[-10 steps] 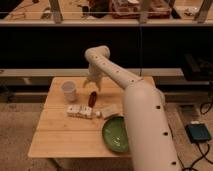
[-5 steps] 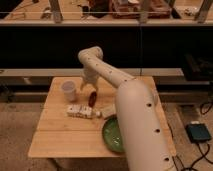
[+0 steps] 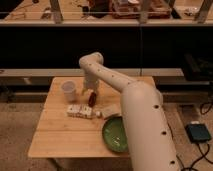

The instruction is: Drag the pepper across the table

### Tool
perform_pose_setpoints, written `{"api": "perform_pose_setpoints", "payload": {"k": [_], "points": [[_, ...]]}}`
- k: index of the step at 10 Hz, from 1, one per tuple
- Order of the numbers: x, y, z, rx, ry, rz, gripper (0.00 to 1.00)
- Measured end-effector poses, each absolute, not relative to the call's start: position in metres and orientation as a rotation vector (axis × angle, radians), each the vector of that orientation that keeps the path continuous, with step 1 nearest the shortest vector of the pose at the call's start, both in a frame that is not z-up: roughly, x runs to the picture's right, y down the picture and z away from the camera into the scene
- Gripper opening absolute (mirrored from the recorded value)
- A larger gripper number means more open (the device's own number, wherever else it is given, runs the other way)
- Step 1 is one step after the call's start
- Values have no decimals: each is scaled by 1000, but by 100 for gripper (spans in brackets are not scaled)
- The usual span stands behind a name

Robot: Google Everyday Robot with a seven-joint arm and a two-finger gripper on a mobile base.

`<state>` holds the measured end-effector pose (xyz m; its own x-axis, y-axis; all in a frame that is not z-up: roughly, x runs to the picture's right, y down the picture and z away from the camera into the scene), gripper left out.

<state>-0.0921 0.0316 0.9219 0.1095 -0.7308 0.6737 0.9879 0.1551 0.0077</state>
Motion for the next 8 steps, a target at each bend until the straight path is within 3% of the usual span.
{"api": "perform_pose_setpoints", "payload": {"k": [8], "points": [[-76,49,939,-533,-546,-1287,65]]}}
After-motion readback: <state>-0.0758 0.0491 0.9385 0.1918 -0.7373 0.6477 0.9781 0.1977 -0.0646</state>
